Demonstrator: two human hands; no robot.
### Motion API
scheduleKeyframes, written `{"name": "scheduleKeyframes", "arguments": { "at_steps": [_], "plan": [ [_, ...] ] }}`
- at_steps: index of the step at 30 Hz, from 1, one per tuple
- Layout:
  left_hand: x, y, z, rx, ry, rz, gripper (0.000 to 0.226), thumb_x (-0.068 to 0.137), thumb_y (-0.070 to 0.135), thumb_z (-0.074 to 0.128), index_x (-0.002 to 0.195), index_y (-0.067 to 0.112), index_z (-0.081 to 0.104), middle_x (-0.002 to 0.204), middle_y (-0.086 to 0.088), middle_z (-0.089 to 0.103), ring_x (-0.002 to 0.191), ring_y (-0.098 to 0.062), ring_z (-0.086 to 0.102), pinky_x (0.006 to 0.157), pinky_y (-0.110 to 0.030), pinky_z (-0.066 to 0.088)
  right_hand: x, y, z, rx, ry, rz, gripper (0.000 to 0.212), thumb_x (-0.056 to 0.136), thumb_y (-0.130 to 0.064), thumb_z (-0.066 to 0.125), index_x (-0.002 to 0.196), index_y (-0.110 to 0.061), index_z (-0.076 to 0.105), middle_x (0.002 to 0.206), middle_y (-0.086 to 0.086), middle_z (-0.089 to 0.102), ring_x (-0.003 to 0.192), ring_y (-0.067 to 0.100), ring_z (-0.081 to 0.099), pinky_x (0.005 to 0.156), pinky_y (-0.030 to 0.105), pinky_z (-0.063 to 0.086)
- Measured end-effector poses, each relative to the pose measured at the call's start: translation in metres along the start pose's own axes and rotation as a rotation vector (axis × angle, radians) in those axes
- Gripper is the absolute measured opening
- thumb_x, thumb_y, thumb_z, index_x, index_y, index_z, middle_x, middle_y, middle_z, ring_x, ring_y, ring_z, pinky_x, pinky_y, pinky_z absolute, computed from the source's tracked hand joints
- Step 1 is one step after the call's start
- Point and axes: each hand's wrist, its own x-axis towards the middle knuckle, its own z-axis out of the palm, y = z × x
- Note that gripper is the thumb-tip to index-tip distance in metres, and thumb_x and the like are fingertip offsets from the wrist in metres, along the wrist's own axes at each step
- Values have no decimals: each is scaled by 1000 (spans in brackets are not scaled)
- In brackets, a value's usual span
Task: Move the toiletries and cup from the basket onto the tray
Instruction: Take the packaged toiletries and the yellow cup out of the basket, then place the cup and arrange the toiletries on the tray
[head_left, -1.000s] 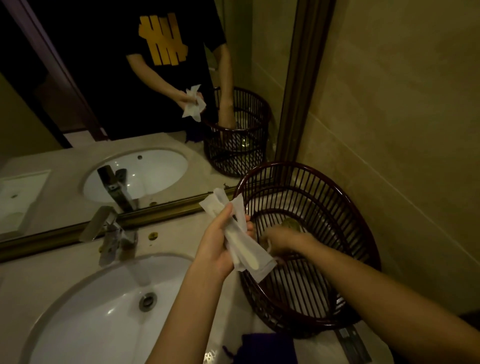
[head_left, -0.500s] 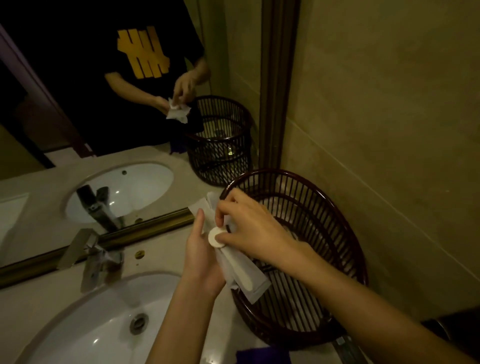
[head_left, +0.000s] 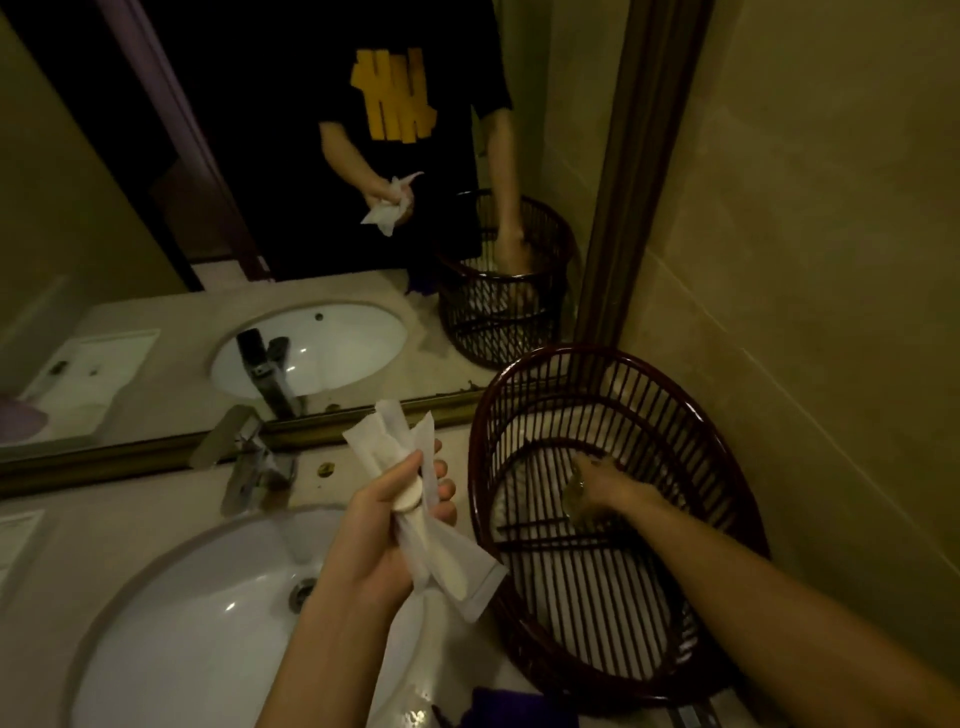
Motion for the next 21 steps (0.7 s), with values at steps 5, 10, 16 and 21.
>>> {"name": "scheduleKeyframes", "arguments": {
  "at_steps": [5, 10, 16, 21],
  "plan": [
    [-23, 14, -4, -30, 67, 105, 34, 84, 15, 60, 117, 8, 58, 81, -7, 54, 64, -16, 53, 50, -24, 49, 8, -4, 4, -115, 139, -51, 92, 76, -50, 74, 152, -25, 28, 150, 19, 42, 133, 39, 48, 109, 48, 44],
    [-41, 36, -16, -57, 79, 151, 32, 84, 14, 60, 116, 7, 59, 81, -7, 56, 63, -16, 54, 49, -23, 51, -32, -24, -28, -172, 255, -102, 62, 80, -52, 71, 131, -25, 49, 132, 9, 60, 118, 30, 59, 95, 44, 52],
    [-62, 71, -54, -34, -72, 122, 57, 62, 14, 87, 111, 9, 58, 85, -6, 55, 66, -16, 58, 55, -25, 53, -142, -68, -81, 112, 646, -272, 70, 72, -53, 82, 124, -27, 43, 109, -2, 62, 98, 23, 64, 81, 46, 58],
    [-107, 118, -97, 15, -92, 125, 62, 60, 16, 88, 114, 9, 58, 87, -5, 55, 70, -14, 55, 56, -23, 51, -244, -162, -61, 752, 639, -572, 73, 65, -27, 94, 125, -23, 51, 108, -11, 65, 96, 5, 65, 84, 25, 54]
  ]
}}
